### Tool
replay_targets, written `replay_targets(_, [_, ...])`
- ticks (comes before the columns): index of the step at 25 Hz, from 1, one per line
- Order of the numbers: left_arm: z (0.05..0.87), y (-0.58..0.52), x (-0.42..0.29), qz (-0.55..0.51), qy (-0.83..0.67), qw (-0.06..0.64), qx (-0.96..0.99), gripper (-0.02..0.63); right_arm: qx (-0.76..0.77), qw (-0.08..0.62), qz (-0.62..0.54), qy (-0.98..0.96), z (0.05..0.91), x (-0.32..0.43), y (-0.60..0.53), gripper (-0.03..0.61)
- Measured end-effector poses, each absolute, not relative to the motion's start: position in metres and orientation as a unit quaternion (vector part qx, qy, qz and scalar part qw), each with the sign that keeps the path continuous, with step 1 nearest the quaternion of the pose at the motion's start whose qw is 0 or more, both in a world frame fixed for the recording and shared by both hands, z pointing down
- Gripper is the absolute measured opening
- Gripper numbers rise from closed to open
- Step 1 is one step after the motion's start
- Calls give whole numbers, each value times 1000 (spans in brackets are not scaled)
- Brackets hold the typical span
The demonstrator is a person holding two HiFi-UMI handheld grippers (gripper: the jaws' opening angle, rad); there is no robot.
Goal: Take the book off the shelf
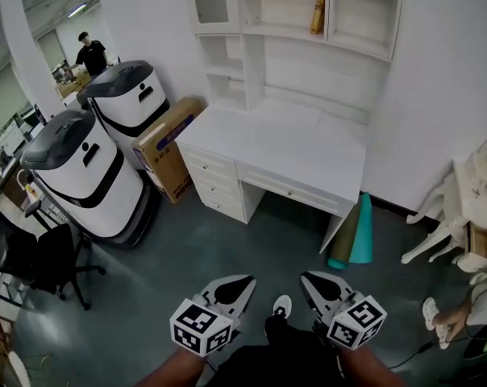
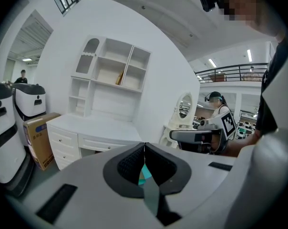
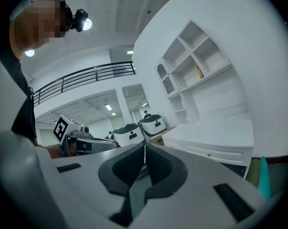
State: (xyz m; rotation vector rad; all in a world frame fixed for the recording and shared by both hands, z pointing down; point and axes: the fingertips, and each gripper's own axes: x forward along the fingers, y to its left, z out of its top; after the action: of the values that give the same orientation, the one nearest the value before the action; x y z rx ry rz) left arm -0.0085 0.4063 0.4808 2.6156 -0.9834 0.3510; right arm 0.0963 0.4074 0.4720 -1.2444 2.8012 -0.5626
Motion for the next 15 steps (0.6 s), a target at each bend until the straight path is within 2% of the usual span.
replay_targets(15, [458, 253, 24, 137, -340, 159, 917, 11, -411, 39, -187, 892, 458, 135, 238, 29])
